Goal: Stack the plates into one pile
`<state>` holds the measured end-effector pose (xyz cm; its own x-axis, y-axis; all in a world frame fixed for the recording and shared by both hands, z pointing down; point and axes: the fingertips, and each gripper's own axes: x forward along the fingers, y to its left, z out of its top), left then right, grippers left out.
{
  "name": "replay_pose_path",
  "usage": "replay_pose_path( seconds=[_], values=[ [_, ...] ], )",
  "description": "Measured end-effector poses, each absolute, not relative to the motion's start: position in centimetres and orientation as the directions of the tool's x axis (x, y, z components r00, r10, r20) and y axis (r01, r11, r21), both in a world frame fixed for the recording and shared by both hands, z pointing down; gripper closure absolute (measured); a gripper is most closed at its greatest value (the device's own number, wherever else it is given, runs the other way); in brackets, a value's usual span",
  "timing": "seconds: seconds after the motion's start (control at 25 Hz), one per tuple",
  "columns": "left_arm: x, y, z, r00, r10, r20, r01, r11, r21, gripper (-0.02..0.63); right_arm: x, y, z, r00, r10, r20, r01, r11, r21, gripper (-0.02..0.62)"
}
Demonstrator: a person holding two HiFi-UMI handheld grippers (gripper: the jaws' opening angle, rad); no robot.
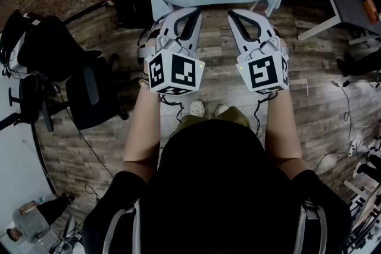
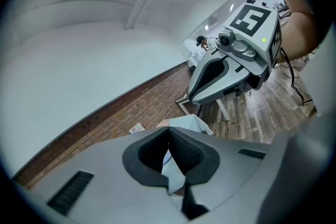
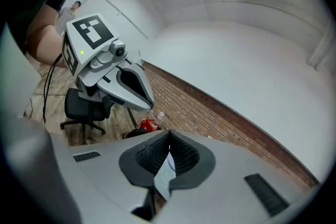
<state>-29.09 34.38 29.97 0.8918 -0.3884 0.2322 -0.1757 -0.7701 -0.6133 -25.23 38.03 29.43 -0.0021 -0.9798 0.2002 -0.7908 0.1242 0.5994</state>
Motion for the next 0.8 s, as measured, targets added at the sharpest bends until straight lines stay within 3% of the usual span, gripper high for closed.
replay_pose_path(
  seconds=[0.8],
  values=[
    [-31.3, 32.9, 29.9, 0.912, -0.344, 0.222, -0.145, -0.778, -0.611, 0.583, -28.3, 36.5, 29.3, 0.014, -0.976, 0.217, -0.788, 0.123, 0.604, 0.560]
  ],
)
